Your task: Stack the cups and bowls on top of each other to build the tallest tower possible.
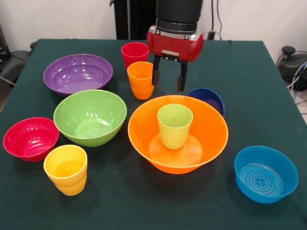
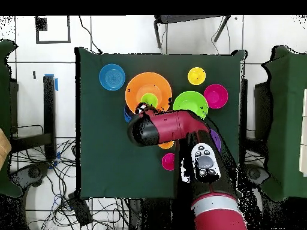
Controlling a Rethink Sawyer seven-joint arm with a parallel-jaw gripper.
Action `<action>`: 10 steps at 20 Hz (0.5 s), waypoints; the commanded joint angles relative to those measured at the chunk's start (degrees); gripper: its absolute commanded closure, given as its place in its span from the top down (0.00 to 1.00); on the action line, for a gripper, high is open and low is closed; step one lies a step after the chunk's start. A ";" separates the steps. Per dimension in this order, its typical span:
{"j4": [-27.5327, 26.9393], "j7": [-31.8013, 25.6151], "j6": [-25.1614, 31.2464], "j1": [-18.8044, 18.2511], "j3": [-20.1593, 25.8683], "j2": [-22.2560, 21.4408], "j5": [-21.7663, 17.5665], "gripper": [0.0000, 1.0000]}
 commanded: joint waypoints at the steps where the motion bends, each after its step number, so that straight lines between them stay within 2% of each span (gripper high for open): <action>1: -0.50 -8.37 11.33 -0.66 2.41 -0.87 -1.51 1.00; 7: 6.81 -7.62 4.83 -3.30 4.77 0.50 -3.00 1.00; 10: 10.61 -8.47 4.46 -4.81 5.96 -0.18 -3.29 1.00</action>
